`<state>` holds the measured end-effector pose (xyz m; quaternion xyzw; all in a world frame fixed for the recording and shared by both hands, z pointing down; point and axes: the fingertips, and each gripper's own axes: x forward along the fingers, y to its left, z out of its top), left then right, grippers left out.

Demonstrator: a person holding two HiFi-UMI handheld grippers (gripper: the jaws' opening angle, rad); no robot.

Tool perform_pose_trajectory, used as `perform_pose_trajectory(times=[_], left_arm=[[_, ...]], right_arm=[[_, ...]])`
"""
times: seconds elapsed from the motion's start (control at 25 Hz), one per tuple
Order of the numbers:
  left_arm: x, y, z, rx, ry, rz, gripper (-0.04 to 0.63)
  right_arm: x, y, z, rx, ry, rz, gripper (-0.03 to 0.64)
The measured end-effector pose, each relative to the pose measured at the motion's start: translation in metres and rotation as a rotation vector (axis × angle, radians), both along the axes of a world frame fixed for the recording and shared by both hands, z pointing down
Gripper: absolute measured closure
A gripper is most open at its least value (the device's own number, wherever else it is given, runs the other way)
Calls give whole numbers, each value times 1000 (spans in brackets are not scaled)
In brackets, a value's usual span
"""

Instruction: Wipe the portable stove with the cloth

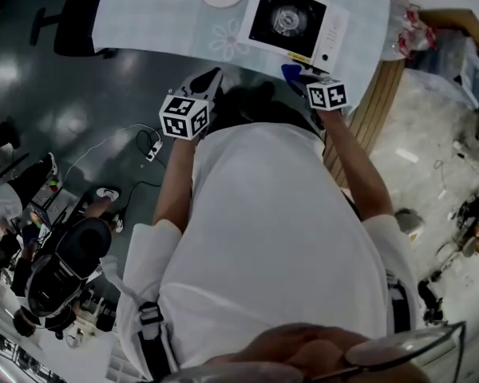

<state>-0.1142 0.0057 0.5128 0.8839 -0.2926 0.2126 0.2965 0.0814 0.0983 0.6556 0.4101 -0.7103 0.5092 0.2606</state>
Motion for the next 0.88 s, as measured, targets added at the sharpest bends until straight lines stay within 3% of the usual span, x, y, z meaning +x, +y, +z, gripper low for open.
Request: perform_pose_trajectory(times=[0.32, 0.52, 0.68, 0.88], left_arm=[[-8, -22, -4, -8, 5, 171, 563], [-19, -37, -8, 3, -1, 222, 563], [-25, -36, -1, -10, -5, 263, 563], [-30, -36, 7, -39, 0, 282, 563]], right_arm=[[32, 15, 12, -82, -35, 497, 518], [39, 12, 29, -113, -105, 792, 518], [42, 7, 47, -115, -102, 904, 518], [38, -10, 48, -92, -73, 910, 518]])
